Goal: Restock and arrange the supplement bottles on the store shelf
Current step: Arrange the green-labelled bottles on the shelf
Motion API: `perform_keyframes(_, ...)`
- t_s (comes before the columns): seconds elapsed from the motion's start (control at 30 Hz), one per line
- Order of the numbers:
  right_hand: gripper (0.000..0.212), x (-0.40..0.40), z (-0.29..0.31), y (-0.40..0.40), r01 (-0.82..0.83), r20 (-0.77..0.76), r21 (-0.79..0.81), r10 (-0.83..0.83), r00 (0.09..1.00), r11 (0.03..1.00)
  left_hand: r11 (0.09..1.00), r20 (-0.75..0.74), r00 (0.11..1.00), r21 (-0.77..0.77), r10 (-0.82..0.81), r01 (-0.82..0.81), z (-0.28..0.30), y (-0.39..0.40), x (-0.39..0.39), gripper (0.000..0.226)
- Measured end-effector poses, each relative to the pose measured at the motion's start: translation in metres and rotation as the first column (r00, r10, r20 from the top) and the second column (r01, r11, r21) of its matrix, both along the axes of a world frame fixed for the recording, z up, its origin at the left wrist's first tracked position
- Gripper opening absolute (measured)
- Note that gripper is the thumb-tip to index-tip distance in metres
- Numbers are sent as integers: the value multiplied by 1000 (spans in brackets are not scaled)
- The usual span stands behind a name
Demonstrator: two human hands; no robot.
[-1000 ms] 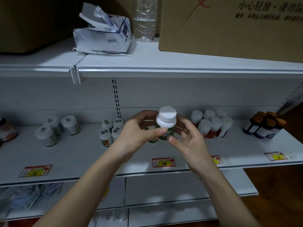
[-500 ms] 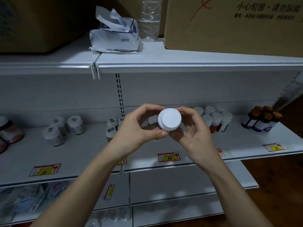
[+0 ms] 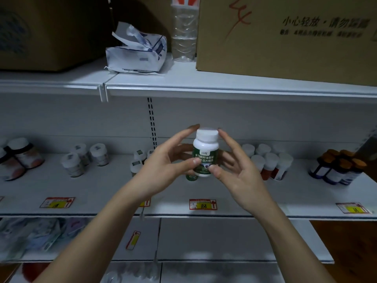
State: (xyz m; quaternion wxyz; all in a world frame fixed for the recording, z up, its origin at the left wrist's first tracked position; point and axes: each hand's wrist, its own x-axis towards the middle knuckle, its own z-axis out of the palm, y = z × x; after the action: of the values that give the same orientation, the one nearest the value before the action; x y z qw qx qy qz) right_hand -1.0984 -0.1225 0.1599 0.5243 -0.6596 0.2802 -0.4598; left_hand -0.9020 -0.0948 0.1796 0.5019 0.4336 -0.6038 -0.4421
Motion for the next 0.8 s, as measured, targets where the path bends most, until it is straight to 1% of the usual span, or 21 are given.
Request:
perform_keyframes(0.07,67,-8,3,-6,-40,-28,39,41,999,998,997,-15,1000,72,27,-26,4,-2,-8,67)
perform_keyframes(0.17,59,-16,8,-13,-75,-49,120,82,995,990,984,10,997,162,75,-76,8,-8,-16,66)
perform_keyframes(0.27,46,-19,11,-18,-8,-76,196,24,997,981,961,39,990,238,135,-141,8,-14,-30,61)
perform_keyframes(0.33,43,-19,11,-18,41,-96,250,-17,995,967,941,52,983,286,174,-182,7,-17,-39,49)
perform_keyframes(0.37,44,-19,11,-18,72,-117,270,-42,992,960,928,56,982,320,183,-191,7,-18,-43,47)
perform_keyframes(0.5,50,-20,11,-19,190,-179,317,-138,974,929,875,60,985,453,163,-172,8,-22,-55,58)
perform_keyframes(0.57,52,-20,11,-21,211,-186,324,-157,970,922,869,52,987,470,151,-158,6,-24,-56,59)
perform_keyframes(0.63,50,-21,10,-21,212,-181,321,-160,970,923,873,49,988,465,144,-151,5,-25,-56,59)
perform_keyframes(0.73,39,-24,11,-20,178,-160,312,-134,978,933,885,30,990,444,140,-139,2,-26,-54,56)
perform_keyframes(0.8,30,-26,9,-20,160,-167,287,-116,979,945,903,35,991,409,131,-134,1,-25,-52,47)
